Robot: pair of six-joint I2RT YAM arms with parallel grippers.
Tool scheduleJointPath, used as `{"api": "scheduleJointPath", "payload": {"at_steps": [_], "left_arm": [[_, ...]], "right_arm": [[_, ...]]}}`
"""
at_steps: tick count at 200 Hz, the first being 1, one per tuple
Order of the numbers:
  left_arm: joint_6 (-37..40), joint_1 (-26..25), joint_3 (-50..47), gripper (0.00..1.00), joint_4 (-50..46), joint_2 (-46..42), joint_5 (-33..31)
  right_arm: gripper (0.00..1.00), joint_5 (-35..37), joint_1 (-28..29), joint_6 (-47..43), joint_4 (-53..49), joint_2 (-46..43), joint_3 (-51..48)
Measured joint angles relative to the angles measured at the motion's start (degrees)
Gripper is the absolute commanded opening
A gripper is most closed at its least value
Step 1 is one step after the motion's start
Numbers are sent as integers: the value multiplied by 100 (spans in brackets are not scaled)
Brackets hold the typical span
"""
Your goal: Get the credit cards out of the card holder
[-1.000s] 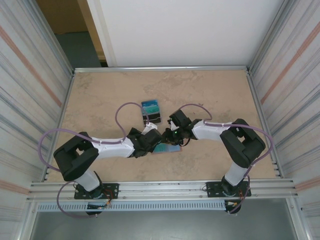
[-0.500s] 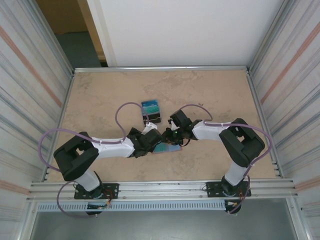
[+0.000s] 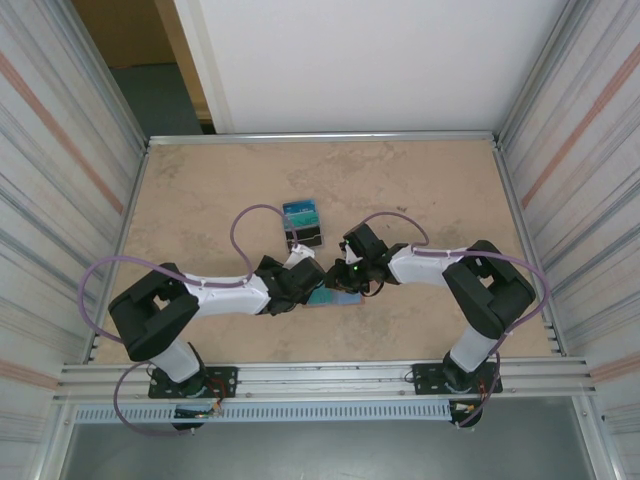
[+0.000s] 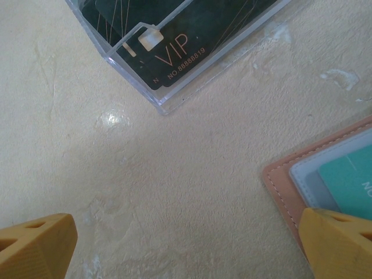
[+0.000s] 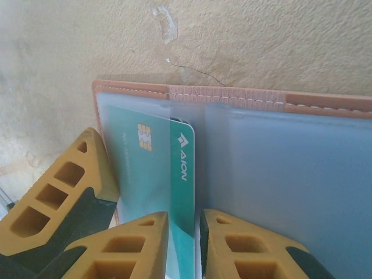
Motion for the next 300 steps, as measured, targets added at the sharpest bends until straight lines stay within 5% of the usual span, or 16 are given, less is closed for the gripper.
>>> {"api": "scheduleJointPath", "payload": {"at_steps": [58, 161, 300], "left_arm": [[-2, 0, 0, 99, -15, 0, 0], [-87, 0, 26, 99, -251, 0, -129], [-125, 0, 33, 99, -251, -4, -125]], "right_arm": [[20, -299, -105, 234, 667, 46, -317], [0, -1056, -337, 684, 2020, 175, -791], [0, -702, -651, -103, 354, -271, -444]]}}
